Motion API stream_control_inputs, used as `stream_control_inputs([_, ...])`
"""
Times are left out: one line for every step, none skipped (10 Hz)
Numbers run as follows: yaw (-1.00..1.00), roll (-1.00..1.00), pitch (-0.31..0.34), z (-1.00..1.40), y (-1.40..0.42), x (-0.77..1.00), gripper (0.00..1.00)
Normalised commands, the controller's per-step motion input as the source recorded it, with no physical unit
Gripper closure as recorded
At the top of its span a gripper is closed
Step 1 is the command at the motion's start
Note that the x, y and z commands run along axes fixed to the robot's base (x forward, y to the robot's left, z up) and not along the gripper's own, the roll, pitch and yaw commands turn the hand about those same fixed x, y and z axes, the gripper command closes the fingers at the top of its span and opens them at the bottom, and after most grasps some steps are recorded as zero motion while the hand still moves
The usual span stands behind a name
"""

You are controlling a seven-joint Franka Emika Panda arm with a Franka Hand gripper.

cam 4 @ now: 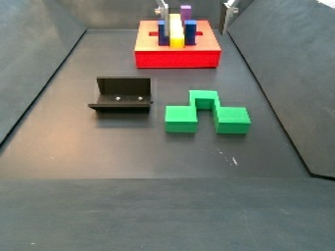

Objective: Pick up the green object. Move up. Place the green object on the fixture. Regrasp the green object. Move to above the board. Insert the green object.
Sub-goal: Pick up the green object.

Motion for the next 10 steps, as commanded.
stream_control_inputs([0.0, -0.01, 0.0, 0.0, 0.0, 0.0, 0.0])
stream_control_inputs([-0.01, 0.06, -0.031, -0.27, -0.55, 0.09, 0.0])
stream_control_inputs([-0.07, 0.14, -0.04, -0.5, -0.86, 0.1, 0.0])
stream_control_inputs([-0.04, 0.1, -0.084, -0.66, -0.79, 0.0, 0.0])
stream_control_inputs([-0.01, 0.03, -0.14, -0.76, -0.59, -0.15, 0.0])
stream_control_inputs([-0.11, 0.0, -0.13, -0.85, -0.12, -0.37, 0.0])
stream_control_inputs([-0.29, -0.03, -0.164, -0.77, 0.12, -0.71, 0.0])
stream_control_inputs([-0.33, -0.09, -0.171, -0.66, 0.35, -0.74, 0.0])
stream_control_inputs([-0.33, -0.1, -0.136, -0.54, 0.45, -0.59, 0.0])
stream_control_inputs([-0.4, 0.0, -0.046, -0.46, 0.36, -0.44, 0.0])
